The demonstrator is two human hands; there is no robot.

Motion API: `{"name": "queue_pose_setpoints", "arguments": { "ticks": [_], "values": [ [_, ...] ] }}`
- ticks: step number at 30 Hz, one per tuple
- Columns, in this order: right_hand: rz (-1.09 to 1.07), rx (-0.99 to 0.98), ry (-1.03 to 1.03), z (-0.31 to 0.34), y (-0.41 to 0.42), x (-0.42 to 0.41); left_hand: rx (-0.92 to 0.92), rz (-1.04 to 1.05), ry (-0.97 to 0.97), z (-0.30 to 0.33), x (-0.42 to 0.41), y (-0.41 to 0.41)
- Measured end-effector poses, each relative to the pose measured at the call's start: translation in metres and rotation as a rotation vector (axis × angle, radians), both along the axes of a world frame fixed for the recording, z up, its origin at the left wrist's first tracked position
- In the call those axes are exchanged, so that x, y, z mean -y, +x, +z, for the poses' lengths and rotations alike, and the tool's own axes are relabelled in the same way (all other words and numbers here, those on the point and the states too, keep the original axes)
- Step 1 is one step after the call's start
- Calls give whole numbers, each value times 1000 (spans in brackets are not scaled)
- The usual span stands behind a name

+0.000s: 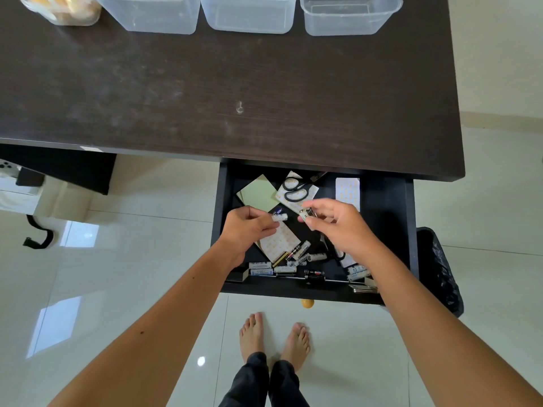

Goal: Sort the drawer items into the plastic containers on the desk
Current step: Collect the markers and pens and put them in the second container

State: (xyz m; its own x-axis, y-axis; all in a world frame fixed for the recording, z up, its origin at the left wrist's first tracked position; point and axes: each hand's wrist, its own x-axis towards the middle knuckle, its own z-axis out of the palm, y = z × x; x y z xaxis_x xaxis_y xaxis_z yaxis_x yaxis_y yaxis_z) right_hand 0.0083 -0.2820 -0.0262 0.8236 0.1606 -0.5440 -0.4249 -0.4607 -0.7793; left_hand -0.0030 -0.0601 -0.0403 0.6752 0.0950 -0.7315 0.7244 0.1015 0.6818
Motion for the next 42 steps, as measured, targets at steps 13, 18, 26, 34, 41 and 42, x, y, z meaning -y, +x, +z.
{"name": "queue_pose_setpoints", "arguments": {
  "ticks": [13,18,26,34,41,42],
  "values": [
    [-87,23,98,19,3,10,47,203,-327,8,3,-2],
    [-134,107,144,20,3,15,50,223,-365,11,4,-2],
    [25,-162,208,12,4,15,93,43,-158,4,1,0],
    [473,31,-189,-6,2,15,167,-325,279,-5,-5,12],
    [664,153,-371,-17,7,5,171,-333,373,-16,-4,11],
    [685,162,-391,-19,7,4,174,-337,387,-17,-3,10]
  ]
}}
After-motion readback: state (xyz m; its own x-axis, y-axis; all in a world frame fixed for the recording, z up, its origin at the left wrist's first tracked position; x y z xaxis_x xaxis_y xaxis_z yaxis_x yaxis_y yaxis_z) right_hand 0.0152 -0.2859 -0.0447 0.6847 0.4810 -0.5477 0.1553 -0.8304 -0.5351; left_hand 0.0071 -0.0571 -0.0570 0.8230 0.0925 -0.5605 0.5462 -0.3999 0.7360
